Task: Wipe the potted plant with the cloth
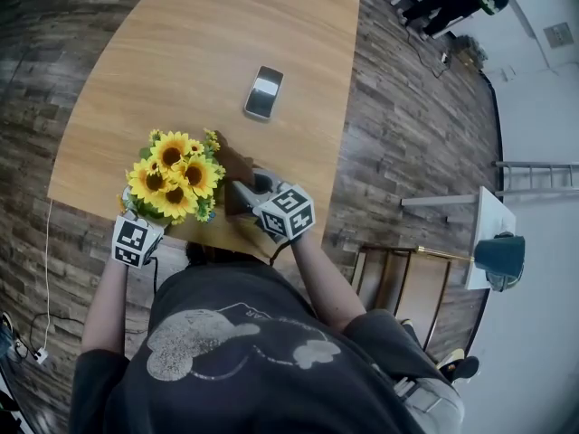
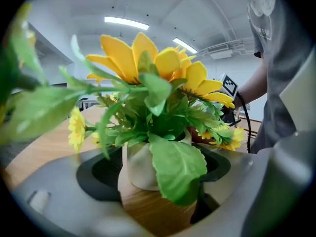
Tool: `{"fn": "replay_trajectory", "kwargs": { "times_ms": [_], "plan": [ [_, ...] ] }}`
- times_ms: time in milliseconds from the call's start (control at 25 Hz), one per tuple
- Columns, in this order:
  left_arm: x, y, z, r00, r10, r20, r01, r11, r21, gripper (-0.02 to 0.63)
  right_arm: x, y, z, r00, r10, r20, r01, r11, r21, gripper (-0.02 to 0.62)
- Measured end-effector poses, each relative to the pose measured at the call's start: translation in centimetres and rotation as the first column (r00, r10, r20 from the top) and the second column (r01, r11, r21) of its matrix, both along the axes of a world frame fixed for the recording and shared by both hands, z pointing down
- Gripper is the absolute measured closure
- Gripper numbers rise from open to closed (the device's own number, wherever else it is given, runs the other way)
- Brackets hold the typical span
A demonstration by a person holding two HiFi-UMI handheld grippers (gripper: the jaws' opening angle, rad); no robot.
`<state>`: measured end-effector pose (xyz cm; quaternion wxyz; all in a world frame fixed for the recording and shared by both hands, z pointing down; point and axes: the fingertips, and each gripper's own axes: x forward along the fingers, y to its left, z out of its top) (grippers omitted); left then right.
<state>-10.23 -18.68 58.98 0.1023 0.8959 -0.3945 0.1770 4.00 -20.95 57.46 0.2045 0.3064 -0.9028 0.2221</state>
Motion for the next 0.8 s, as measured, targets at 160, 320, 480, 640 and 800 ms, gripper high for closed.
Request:
{"fn": "replay_trajectory", "kwargs": {
  "times_ms": [160,320,480,640,800],
  "plan": [
    [-1.0,0.1,0.2,0.991,-0.133,-0.026,0.132,0.991,-0.021,0.115,0.1,-0.2,-0.1,1.000,0.000,-0.008,0.000,1.000,0.008,0.540],
    [-1.8,0.5,-0.1,0.979,-0.199,-0.041,0.198,0.980,-0.026,0.135,0.5,-0.5,-0.4,1.000,-0.008,-0.019,0.009,1.000,0.023,0.540],
    [-2.7,0.5,-1.2,0.972,-0.235,-0.027,0.235,0.972,-0.021,0.160,0.7,-0.9,-0.5,0.999,-0.017,-0.030,0.019,0.999,0.037,0.540],
    [-4.6,0.5,-0.8,0.949,-0.316,-0.006,0.316,0.949,-0.018,0.181,0.8,-1.5,-0.3,0.997,-0.045,-0.055,0.048,0.998,0.050,0.540],
    [-5.2,1.1,-0.6,0.932,-0.363,0.025,0.363,0.931,-0.031,0.180,0.1,-3.1,0.0,0.985,-0.112,-0.131,0.124,0.989,0.085,0.540]
  ]
}}
